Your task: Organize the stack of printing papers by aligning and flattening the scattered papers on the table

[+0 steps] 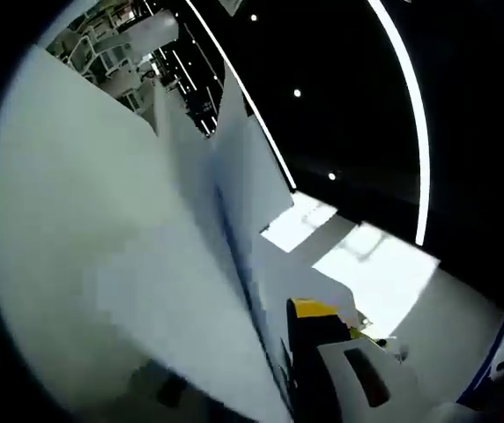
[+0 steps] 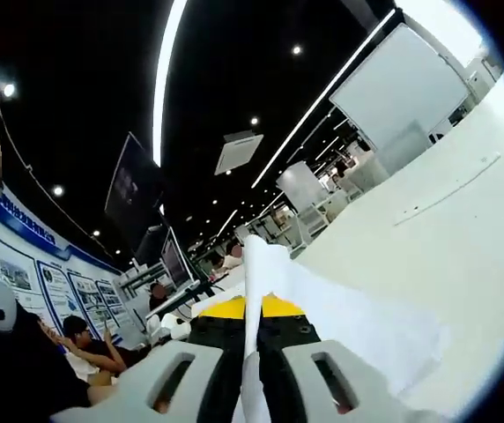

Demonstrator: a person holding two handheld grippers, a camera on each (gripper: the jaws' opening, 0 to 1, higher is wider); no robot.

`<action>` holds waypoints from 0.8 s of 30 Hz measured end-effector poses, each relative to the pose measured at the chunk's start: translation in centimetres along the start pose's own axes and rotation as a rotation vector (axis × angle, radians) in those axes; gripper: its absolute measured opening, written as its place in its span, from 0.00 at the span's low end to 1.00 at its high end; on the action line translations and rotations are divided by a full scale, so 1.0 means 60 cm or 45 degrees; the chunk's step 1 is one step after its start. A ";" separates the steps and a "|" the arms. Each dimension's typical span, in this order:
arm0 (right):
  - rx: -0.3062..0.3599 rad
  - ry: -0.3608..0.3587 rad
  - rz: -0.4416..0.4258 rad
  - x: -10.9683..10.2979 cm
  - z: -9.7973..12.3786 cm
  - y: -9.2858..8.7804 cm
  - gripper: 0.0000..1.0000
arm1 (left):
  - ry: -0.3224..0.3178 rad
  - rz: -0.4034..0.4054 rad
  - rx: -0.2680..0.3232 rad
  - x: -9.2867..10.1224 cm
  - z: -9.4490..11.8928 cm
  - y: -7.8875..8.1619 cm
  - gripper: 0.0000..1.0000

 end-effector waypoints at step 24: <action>0.112 -0.142 0.028 0.025 0.027 0.028 0.19 | -0.025 0.077 0.021 -0.003 0.005 0.002 0.06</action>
Point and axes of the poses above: the point that each gripper's makers call its tool centre point, and the gripper's own axes: z roughly backward along the fingers, x roughly to its right, y roughly out of its top, the point moved 10 cm from there along z, roughly backward along the fingers, and after that the axes turned 7 degrees about z, right-handed, at the moved point
